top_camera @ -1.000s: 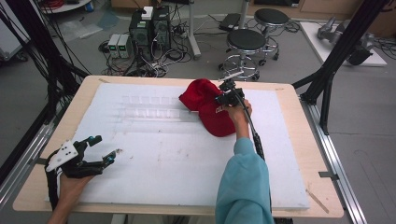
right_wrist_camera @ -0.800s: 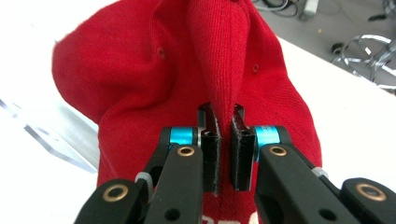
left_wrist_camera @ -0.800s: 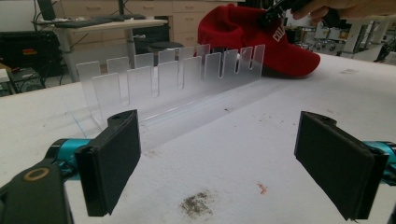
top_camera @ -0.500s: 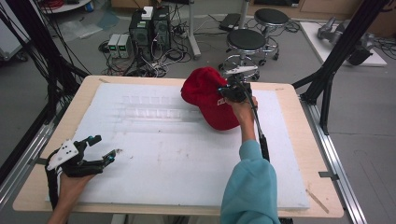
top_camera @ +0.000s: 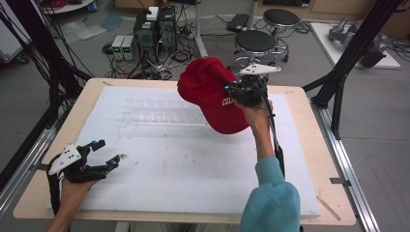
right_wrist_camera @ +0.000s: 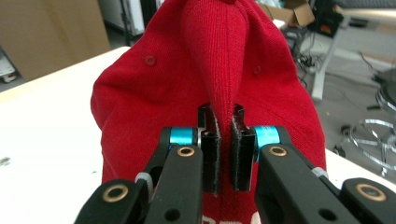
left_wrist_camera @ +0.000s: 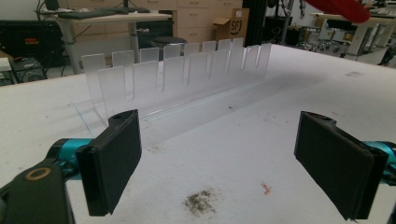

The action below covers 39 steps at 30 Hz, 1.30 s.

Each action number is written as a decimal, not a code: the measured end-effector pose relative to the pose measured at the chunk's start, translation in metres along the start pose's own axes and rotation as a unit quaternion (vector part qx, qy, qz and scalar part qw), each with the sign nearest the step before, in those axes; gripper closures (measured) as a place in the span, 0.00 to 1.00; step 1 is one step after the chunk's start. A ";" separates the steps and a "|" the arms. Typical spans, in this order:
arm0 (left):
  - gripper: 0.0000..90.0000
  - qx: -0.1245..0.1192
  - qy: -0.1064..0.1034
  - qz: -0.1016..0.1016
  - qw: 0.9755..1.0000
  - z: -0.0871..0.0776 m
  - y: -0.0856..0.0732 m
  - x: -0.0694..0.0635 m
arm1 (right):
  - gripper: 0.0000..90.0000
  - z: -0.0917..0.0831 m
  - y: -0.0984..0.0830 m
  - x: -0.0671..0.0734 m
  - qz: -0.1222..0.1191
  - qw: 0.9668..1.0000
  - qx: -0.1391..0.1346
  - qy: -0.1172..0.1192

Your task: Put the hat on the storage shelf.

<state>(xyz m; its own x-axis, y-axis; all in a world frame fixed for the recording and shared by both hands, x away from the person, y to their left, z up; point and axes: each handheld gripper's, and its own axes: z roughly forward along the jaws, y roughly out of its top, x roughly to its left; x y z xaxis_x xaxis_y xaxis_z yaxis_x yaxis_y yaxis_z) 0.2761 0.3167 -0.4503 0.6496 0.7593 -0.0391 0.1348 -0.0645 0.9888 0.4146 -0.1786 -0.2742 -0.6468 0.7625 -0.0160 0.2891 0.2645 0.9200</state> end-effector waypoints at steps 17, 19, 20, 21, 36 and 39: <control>0.17 0.015 -0.006 -0.021 1.000 0.001 0.011 -0.003 | 0.95 -0.029 -0.009 0.065 -0.018 0.994 -0.070 0.077; 0.17 0.017 -0.025 -0.033 0.999 0.002 0.015 -0.009 | 0.95 -0.030 -0.008 0.069 -0.021 0.994 -0.074 0.078; 0.17 0.021 -0.030 -0.032 0.999 0.003 0.018 -0.013 | 0.95 -0.030 -0.006 0.077 -0.024 0.993 -0.080 0.086; 0.17 0.023 -0.036 -0.031 0.999 0.003 0.020 -0.015 | 0.95 -0.030 -0.006 0.077 -0.024 0.993 -0.080 0.086; 0.18 0.007 -0.149 -0.036 0.988 0.024 0.075 -0.069 | 0.95 -0.022 -0.001 0.116 -0.035 0.986 -0.113 0.119; 0.18 0.005 -0.155 -0.036 0.987 0.030 0.081 -0.077 | 0.95 -0.020 -0.001 0.121 -0.033 0.985 -0.118 0.124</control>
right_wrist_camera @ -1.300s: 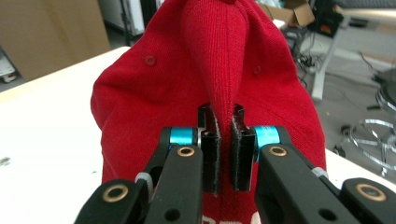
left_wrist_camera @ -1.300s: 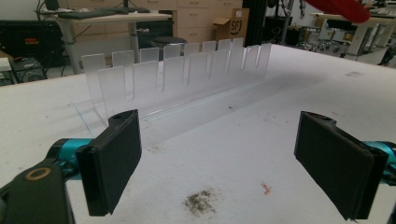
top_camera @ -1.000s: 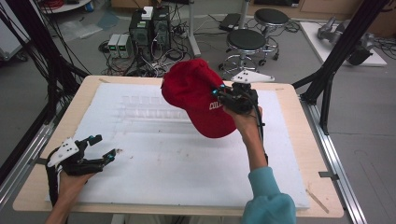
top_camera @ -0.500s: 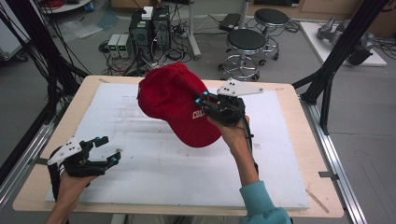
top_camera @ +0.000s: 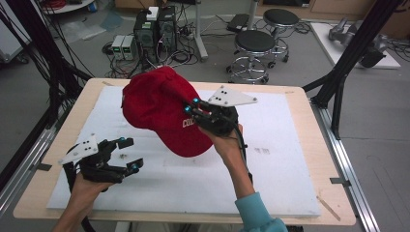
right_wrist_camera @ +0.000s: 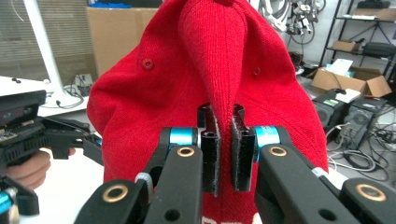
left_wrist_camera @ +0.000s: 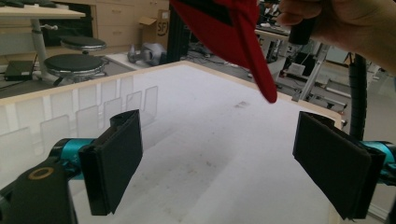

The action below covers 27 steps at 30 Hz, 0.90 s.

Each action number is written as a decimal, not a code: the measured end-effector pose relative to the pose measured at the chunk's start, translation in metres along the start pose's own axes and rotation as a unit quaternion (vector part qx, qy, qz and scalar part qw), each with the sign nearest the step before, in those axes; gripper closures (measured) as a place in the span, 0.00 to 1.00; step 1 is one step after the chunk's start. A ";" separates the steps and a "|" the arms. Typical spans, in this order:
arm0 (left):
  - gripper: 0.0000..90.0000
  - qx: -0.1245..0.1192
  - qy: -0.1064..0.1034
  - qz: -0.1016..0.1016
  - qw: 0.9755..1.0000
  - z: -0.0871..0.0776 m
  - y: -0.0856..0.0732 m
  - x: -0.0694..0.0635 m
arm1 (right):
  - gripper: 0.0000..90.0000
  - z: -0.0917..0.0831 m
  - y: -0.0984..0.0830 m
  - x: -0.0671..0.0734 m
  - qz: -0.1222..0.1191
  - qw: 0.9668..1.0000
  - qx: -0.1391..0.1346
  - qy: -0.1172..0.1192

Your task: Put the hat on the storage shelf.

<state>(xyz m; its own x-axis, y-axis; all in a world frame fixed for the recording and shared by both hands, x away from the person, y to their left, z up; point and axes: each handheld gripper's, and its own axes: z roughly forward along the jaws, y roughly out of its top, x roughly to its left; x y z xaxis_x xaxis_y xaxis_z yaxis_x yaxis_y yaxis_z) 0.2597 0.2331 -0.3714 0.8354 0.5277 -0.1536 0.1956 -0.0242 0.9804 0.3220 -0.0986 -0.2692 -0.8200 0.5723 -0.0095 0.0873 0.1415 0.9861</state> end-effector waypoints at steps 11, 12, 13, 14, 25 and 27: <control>0.20 0.008 -0.013 0.001 1.000 0.025 0.008 -0.015 | 0.95 0.003 0.000 0.006 -0.004 1.000 -0.004 0.008; 0.22 0.008 -0.014 0.000 1.000 0.027 0.008 -0.016 | 0.95 0.002 0.000 0.006 -0.004 1.000 -0.006 0.009; 0.22 0.010 -0.015 -0.001 1.000 0.030 0.008 -0.016 | 0.95 0.002 0.000 0.006 -0.003 1.000 -0.008 0.008; 0.22 0.010 -0.016 -0.004 1.000 0.032 0.008 -0.017 | 0.95 0.001 0.000 0.007 -0.003 1.000 -0.010 0.009; 0.32 0.003 -0.032 -0.028 0.999 0.054 0.012 -0.015 | 0.95 0.006 0.000 0.006 -0.004 1.000 -0.012 0.014; 0.35 -0.002 -0.036 -0.028 0.999 0.056 0.012 -0.014 | 0.95 0.007 -0.001 0.006 -0.006 1.000 -0.015 0.016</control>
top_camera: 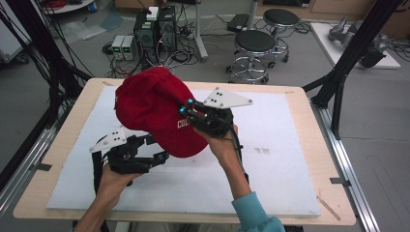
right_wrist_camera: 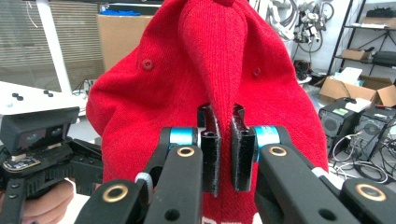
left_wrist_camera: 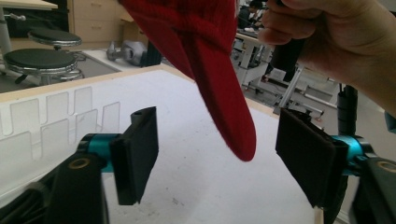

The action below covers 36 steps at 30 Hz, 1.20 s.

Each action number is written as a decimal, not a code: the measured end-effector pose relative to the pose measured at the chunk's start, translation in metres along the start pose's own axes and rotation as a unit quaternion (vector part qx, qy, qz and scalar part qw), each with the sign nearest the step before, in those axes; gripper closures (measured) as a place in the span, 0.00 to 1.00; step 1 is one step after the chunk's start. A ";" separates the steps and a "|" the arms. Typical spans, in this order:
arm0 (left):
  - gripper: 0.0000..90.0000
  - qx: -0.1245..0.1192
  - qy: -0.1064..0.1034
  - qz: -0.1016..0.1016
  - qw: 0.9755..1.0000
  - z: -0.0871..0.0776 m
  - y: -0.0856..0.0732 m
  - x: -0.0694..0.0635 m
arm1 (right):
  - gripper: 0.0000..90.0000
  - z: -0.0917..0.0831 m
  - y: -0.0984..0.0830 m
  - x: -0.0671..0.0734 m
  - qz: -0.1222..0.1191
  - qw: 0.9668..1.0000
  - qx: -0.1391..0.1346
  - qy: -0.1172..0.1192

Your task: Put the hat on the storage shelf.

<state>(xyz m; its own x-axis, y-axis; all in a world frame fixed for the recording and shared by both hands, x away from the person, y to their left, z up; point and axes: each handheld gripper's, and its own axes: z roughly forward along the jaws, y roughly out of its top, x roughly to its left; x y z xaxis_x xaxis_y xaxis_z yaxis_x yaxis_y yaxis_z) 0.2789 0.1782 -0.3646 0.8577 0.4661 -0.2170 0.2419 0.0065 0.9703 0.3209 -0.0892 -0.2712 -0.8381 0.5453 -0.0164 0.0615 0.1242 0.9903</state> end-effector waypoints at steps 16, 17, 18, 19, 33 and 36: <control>0.78 -0.031 -0.015 0.029 0.999 0.006 -0.001 -0.005 | 0.95 0.005 -0.003 0.006 -0.001 1.000 -0.011 0.014; 0.82 -0.033 -0.017 0.027 0.999 0.006 -0.001 -0.005 | 0.95 0.005 -0.003 0.006 -0.003 1.000 -0.013 0.015; 0.82 -0.036 -0.019 0.024 0.999 0.006 -0.001 -0.005 | 0.95 0.005 -0.003 0.006 -0.003 1.000 -0.013 0.015; 0.85 -0.038 -0.021 0.021 0.999 0.006 -0.001 -0.006 | 0.95 0.005 -0.003 0.006 -0.004 1.000 -0.015 0.017; 0.94 -0.021 0.008 -0.001 1.000 0.002 0.001 -0.005 | 0.67 0.007 -0.005 0.007 -0.012 0.999 -0.016 0.032; 0.94 -0.022 0.013 -0.004 1.000 0.000 0.001 -0.003 | 0.31 0.008 -0.006 0.007 -0.008 1.000 0.006 0.015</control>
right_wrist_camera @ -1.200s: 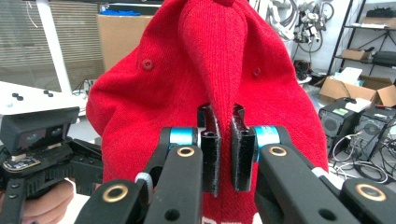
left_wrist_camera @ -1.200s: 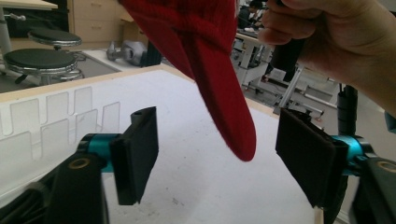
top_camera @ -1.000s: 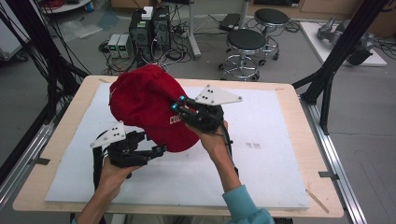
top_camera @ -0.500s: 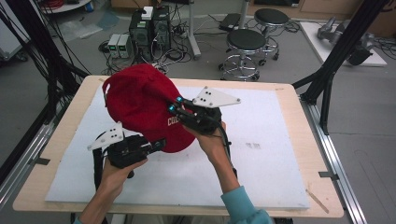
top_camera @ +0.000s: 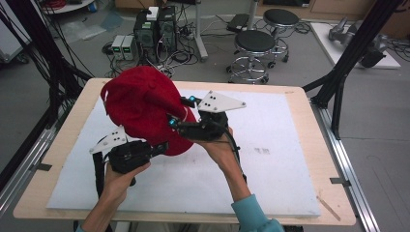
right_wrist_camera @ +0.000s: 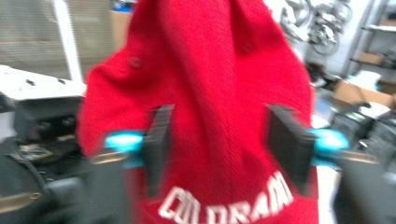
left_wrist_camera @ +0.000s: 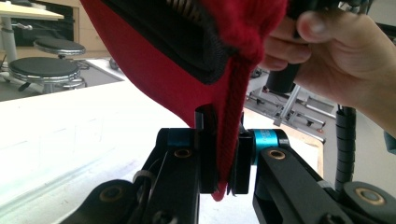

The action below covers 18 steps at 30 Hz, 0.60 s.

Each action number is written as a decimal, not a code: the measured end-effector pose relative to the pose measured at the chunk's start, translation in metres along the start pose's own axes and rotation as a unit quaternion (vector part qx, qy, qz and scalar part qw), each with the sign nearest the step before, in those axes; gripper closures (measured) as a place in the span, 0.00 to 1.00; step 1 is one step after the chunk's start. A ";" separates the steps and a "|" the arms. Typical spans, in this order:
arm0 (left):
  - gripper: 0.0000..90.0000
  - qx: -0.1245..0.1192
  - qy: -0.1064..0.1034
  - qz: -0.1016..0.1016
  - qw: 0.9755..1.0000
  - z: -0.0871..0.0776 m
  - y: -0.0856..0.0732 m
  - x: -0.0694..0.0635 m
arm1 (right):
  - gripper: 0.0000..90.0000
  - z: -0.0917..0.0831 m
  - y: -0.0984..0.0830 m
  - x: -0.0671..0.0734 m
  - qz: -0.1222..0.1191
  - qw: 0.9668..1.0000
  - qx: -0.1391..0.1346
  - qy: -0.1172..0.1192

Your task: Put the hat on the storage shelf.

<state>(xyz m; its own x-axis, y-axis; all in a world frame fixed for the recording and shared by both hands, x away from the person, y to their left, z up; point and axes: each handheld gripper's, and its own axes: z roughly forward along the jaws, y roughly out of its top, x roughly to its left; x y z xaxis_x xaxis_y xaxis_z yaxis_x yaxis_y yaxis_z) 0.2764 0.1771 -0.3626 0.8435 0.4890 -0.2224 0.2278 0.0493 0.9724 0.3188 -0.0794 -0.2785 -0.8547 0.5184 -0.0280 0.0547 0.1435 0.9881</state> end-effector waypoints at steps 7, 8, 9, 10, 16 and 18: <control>0.94 0.013 0.035 0.018 0.999 -0.007 0.006 0.007 | 0.12 -0.014 -0.006 -0.007 -0.006 0.999 0.044 -0.023; 0.94 0.017 0.041 0.024 0.999 -0.007 0.008 0.008 | 0.12 -0.018 -0.007 -0.008 -0.008 0.999 0.045 -0.024; 0.94 0.021 0.047 0.032 0.998 -0.007 0.010 0.009 | 0.12 -0.018 -0.007 -0.008 -0.008 0.999 0.045 -0.024; 0.94 0.024 0.053 0.037 0.998 -0.008 0.012 0.011 | 0.12 -0.022 -0.008 -0.009 -0.010 0.998 0.047 -0.032; 0.94 0.044 0.096 0.087 0.991 -0.012 0.028 0.024 | 0.12 -0.049 -0.019 -0.016 -0.006 0.996 0.062 -0.059; 0.94 0.052 0.110 0.098 0.988 -0.012 0.033 0.027 | 0.12 -0.059 -0.025 -0.018 -0.007 0.995 0.066 -0.076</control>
<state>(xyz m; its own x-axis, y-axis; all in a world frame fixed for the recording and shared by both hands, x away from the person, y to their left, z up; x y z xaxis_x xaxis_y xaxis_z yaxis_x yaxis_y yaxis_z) 0.3012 0.2025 -0.3357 0.7528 0.6582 0.0012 0.1293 -0.1496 0.9803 0.3025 -0.1416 -0.2935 -0.7685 0.6356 -0.0730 0.1196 0.2548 0.9596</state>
